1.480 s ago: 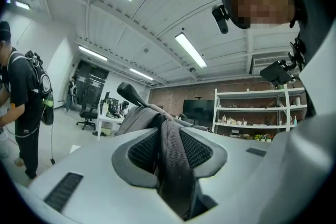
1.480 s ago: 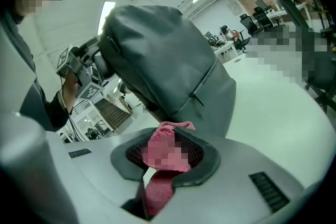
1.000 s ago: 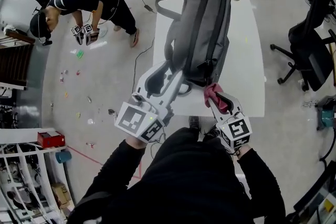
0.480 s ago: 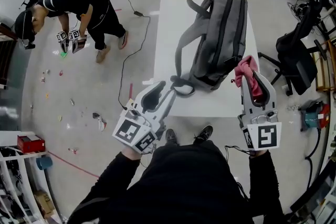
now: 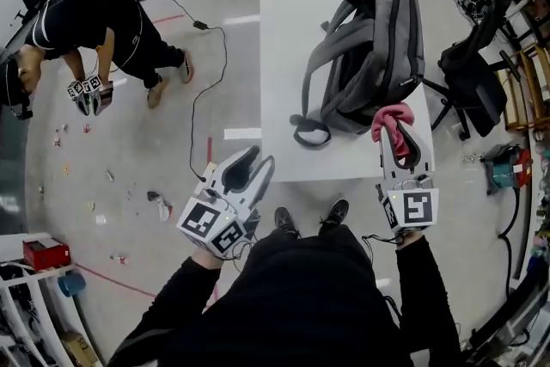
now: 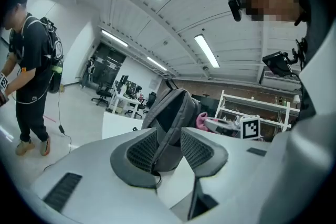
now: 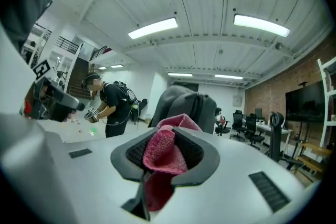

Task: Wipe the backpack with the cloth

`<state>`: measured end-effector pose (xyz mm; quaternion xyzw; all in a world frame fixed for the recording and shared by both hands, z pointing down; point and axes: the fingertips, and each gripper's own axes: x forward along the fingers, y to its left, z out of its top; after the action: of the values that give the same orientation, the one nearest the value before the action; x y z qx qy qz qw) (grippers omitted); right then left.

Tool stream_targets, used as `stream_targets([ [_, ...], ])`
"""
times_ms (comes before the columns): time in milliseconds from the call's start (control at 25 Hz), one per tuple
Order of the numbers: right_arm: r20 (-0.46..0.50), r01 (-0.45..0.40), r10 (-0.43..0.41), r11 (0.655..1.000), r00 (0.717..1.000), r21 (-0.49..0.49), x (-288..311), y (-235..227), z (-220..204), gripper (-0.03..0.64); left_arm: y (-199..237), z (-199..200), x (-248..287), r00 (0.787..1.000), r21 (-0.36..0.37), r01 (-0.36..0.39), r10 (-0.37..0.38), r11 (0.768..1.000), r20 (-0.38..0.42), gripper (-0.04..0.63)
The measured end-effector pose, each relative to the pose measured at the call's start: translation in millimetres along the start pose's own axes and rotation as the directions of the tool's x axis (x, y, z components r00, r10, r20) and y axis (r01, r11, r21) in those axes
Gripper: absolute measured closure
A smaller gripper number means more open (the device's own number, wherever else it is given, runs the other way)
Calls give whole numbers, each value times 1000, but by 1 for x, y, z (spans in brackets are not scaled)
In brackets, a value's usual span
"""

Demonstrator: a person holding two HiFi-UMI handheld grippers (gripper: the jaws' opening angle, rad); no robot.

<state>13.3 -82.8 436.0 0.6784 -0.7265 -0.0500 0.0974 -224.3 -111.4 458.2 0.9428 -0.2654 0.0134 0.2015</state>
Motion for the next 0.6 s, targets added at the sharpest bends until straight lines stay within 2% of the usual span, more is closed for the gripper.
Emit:
stream_targets([
  [120,-130,-29,34,999,991,41,11,16,-65,526,-2,0,-12,1000,6,-10,10,1000,-9,445],
  [280,-295,-132,136,991,946,33,26,48,-148,528,-9,5,-25,998,2,-60,60,998,1,445],
  [480,-402,-268,258,963,879,32,24,87,-191,531,-12,-3,-36,994,-19,-107,107,994,-12,445],
  [600,-449,-305,279,952,849,14,18,89,-209,531,-17,-11,-31,994,-50,-112,111,992,-10,445],
])
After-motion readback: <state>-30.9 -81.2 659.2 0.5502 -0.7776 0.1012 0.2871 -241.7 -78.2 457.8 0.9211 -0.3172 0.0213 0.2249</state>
